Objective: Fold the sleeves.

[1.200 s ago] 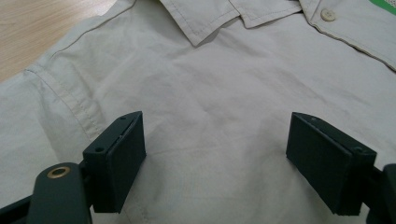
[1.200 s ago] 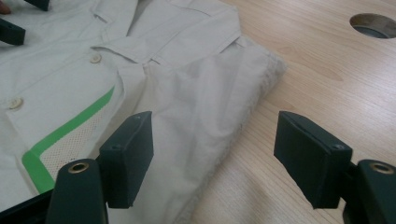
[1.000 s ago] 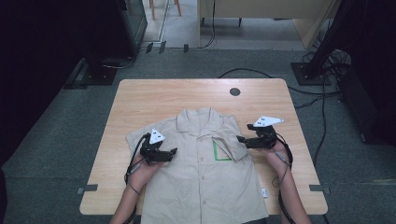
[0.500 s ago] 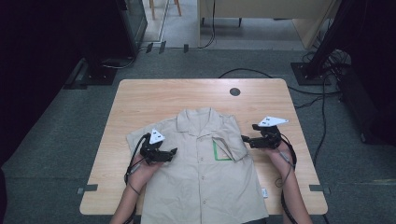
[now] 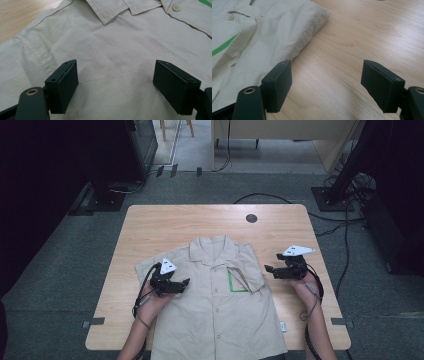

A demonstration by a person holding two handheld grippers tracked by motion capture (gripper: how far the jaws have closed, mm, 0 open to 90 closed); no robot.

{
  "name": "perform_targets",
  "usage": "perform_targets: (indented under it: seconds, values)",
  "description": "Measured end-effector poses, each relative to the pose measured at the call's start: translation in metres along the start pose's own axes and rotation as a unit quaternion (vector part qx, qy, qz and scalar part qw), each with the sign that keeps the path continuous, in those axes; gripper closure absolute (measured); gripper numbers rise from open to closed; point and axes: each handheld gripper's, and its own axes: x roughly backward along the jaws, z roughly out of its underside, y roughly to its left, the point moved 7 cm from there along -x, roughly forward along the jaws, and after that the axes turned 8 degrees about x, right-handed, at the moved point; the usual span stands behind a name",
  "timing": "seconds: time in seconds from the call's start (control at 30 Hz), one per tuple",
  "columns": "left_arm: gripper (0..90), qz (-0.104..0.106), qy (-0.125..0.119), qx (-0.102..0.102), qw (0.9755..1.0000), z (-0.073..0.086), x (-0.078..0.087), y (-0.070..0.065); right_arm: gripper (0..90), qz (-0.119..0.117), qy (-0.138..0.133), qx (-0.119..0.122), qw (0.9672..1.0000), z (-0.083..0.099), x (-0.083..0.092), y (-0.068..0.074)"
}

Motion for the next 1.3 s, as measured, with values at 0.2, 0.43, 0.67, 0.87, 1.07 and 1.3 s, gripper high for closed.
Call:
perform_targets:
  seconds: [0.2,0.43,0.67,0.87,1.07,1.3]
  values:
    - [20.1,-0.003,0.001,0.001,1.0000,0.000,0.000,0.001,24.2,0.006,0.005,-0.004,1.0000,0.007,0.003,-0.007]
    - [20.3,0.001,-0.001,0.000,1.0000,0.000,0.000,0.000,24.2,0.013,0.016,-0.004,0.9998,0.014,0.002,-0.011]
    - [25.2,0.008,0.001,0.002,1.0000,0.000,0.004,0.000,24.0,0.019,0.035,0.001,0.9992,0.021,-0.002,-0.011]
    - [25.3,0.010,-0.003,0.000,0.9999,-0.005,0.010,0.000,23.1,0.020,0.033,-0.001,0.9992,0.022,-0.002,-0.011]
    - [25.6,0.019,-0.006,0.015,0.9997,-0.009,0.016,0.009,18.5,0.028,0.037,-0.008,0.9989,0.024,-0.001,-0.013]
    - [25.5,0.024,-0.007,0.019,0.9995,-0.013,0.021,0.015,15.8,0.026,0.039,-0.007,0.9989,0.027,0.002,-0.014]
